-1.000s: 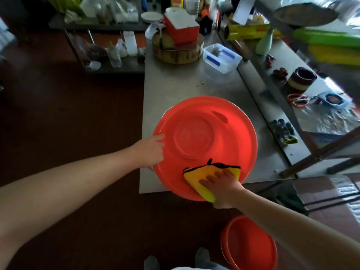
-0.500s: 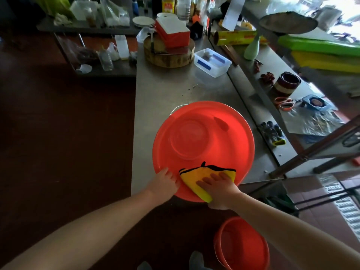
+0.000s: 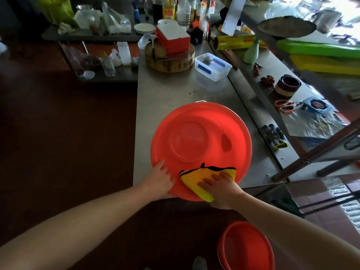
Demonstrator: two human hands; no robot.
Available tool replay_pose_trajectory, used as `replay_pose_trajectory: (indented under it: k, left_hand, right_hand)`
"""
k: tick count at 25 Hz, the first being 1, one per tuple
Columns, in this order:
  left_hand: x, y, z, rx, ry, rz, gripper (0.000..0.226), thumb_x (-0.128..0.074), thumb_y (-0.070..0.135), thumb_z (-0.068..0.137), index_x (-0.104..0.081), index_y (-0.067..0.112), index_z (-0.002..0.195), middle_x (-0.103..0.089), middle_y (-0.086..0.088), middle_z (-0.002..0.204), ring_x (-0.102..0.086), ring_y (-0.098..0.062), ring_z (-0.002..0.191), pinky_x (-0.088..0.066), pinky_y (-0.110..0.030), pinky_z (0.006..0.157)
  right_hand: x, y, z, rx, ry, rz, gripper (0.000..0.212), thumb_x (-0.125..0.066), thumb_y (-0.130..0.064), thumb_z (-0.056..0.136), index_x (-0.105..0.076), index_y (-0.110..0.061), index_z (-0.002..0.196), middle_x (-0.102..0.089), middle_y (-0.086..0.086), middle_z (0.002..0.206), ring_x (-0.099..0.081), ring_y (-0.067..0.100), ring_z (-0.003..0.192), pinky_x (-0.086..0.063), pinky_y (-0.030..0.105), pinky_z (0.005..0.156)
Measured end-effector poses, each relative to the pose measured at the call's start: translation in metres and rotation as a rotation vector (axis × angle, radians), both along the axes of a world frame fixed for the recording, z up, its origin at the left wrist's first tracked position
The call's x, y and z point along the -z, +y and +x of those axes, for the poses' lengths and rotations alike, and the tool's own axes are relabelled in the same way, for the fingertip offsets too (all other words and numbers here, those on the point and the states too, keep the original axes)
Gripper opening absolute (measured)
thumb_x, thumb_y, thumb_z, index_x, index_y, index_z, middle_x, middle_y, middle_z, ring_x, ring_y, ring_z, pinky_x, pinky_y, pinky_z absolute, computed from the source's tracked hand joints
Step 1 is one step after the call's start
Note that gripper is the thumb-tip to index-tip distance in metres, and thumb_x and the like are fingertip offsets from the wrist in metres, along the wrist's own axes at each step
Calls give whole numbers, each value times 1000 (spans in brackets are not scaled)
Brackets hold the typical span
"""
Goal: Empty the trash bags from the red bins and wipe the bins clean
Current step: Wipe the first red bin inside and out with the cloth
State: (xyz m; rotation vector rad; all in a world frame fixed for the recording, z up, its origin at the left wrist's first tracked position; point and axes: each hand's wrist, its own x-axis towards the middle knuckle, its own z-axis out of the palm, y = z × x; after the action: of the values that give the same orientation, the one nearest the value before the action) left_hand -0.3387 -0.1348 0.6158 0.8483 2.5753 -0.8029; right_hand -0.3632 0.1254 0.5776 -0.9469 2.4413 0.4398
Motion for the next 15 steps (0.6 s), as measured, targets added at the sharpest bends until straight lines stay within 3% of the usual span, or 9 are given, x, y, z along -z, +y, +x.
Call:
replay_pose_trajectory:
  k: [3,5,7,11,15]
  left_hand:
    - [17,8,5,58,7,139,67,-41,63,98,-50,10,138,-59,-17,135,-52,-37,126,-23,-55,116]
    - [25,8,6,130,56,157,68,-41,64,97,-55,6,132,-62,-19,130,-57,-38,120,-30,-53,113]
    - [37,10,6,218,103,142,67,-41,64,97,-61,6,124,-68,-18,120,-63,-36,110,-41,-47,106]
    - [59,18,14,315,137,132,67,-50,74,87,-74,14,107,-76,-6,92,-71,-22,82,-54,-31,83]
    - [74,14,21,305,168,206,67,-47,73,88,-75,14,104,-76,-8,90,-72,-24,81,-57,-33,81]
  right_hand:
    - [3,3,-6,69,-59,-14,88,-49,-72,82,-17,-39,157,-27,-6,163,-24,29,149,-14,52,119]
    - [12,-6,-12,221,-170,-20,97,-22,-91,75,-15,-42,158,-20,-7,166,-16,28,152,-9,54,119]
    - [31,-25,-18,350,-218,-51,87,-6,-86,83,-13,-43,158,-13,-8,168,-11,28,154,-7,55,119]
    - [82,-67,-36,460,-210,-187,64,-12,-66,100,-8,-42,159,-8,-5,169,-9,33,154,-6,58,118]
    - [114,-75,-59,459,-90,-201,62,-19,-67,100,-21,-42,157,-18,0,167,-16,34,152,-7,56,120]
